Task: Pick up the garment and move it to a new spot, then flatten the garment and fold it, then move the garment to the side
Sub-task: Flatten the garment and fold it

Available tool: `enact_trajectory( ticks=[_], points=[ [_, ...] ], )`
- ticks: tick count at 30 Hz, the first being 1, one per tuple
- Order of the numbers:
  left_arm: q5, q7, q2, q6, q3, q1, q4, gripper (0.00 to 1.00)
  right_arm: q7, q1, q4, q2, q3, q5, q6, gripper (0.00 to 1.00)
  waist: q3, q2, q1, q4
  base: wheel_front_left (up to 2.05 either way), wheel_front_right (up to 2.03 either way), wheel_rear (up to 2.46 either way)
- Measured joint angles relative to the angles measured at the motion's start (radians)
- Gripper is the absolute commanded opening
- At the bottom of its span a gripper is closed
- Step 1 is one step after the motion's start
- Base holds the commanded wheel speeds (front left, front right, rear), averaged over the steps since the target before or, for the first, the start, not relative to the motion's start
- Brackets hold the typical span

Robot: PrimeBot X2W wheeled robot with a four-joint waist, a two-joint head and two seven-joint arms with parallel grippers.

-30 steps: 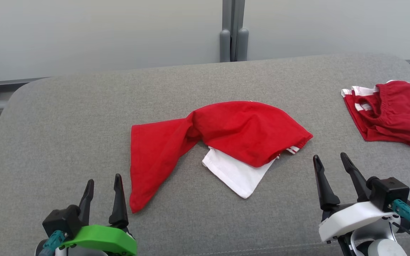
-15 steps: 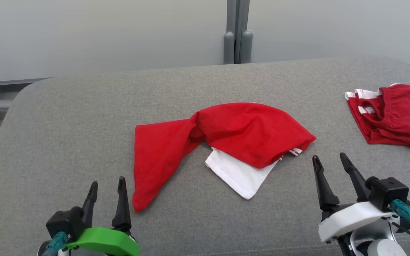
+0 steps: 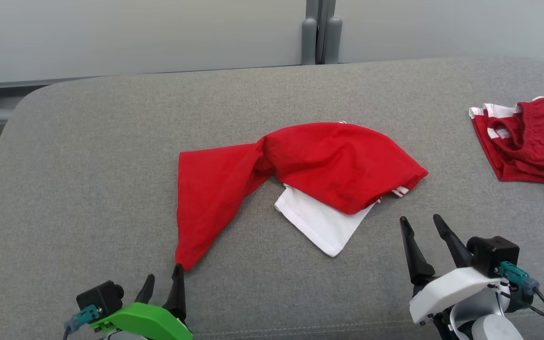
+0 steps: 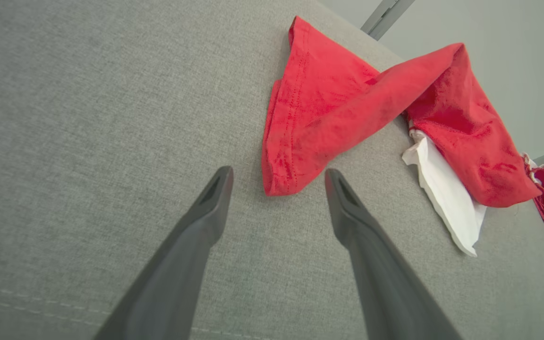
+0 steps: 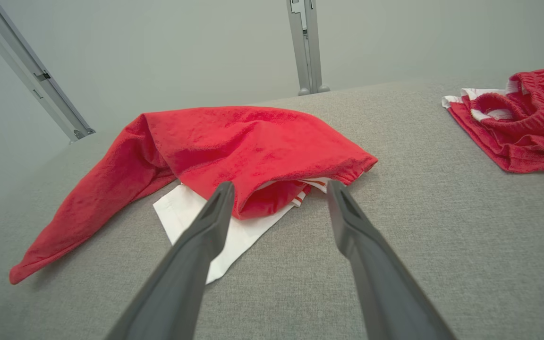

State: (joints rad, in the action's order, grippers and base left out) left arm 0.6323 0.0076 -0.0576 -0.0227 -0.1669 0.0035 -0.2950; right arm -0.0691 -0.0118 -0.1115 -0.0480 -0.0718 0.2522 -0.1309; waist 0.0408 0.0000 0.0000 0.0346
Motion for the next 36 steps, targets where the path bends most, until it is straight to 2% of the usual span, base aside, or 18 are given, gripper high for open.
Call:
enact_trajectory(
  ticks=[5,11,14,20,25,27,28,29,31,32,36],
  points=[
    [0.101,0.019,0.006,0.018,-0.016,-0.056,-0.096,1.00,-0.012,-0.034,-0.034,0.000,-0.016,0.000,0.000,1.00,0.033,0.0000,0.0000,-0.006,0.00,0.00,0.00],
    [0.233,0.015,0.007,0.020,-0.034,-0.122,-0.191,1.00,-0.021,-0.063,-0.049,0.000,-0.024,-0.008,0.000,1.00,0.068,0.0000,0.0000,-0.025,0.00,0.00,0.00],
    [0.271,-0.001,0.007,0.026,-0.038,-0.141,-0.212,1.00,-0.022,-0.068,-0.051,0.000,-0.025,-0.009,0.000,1.00,0.077,0.0000,0.0000,-0.033,0.00,0.00,0.00],
    [0.414,-0.037,0.008,0.053,-0.053,-0.183,-0.237,1.00,-0.028,-0.076,-0.056,0.000,-0.018,-0.014,0.000,1.00,0.100,0.0000,0.0000,-0.049,0.00,0.00,0.00],
    [0.441,-0.072,0.008,0.065,-0.064,-0.207,-0.265,1.00,-0.029,-0.080,-0.067,0.000,-0.029,-0.015,0.000,1.00,0.112,0.0000,0.0000,-0.055,0.00,0.00,0.00],
    [0.444,-0.090,0.008,0.068,-0.069,-0.218,-0.274,0.58,-0.023,-0.088,-0.079,0.000,-0.044,-0.011,0.000,1.00,0.118,0.0000,0.0000,-0.054,0.00,0.00,0.00],
    [0.445,-0.102,0.008,0.072,-0.069,-0.224,-0.277,0.44,-0.022,-0.095,-0.088,0.000,-0.053,-0.006,0.000,1.00,0.121,0.0000,0.0000,-0.053,0.00,0.00,0.00],
    [0.450,-0.111,0.008,0.075,-0.071,-0.230,-0.280,0.36,-0.021,-0.100,-0.097,0.000,-0.064,0.004,0.000,1.00,0.124,0.0000,0.0000,-0.052,0.00,0.00,0.00],
    [0.450,-0.133,0.008,0.081,-0.077,-0.240,-0.283,0.07,-0.021,-0.112,-0.125,0.000,-0.090,0.042,0.000,1.00,0.131,0.0000,0.0000,-0.048,0.00,0.00,0.00],
    [0.450,-0.143,0.008,0.086,-0.080,-0.245,-0.281,0.00,-0.022,-0.120,-0.141,0.000,-0.103,0.066,0.000,1.00,0.134,0.0000,0.0000,-0.045,0.00,0.00,0.00],
    [0.440,-0.181,0.008,0.097,-0.099,-0.265,-0.275,0.00,-0.029,-0.151,-0.222,0.000,-0.144,0.173,0.000,1.00,0.147,0.0000,0.0000,-0.031,0.00,0.00,0.00]
  ],
)
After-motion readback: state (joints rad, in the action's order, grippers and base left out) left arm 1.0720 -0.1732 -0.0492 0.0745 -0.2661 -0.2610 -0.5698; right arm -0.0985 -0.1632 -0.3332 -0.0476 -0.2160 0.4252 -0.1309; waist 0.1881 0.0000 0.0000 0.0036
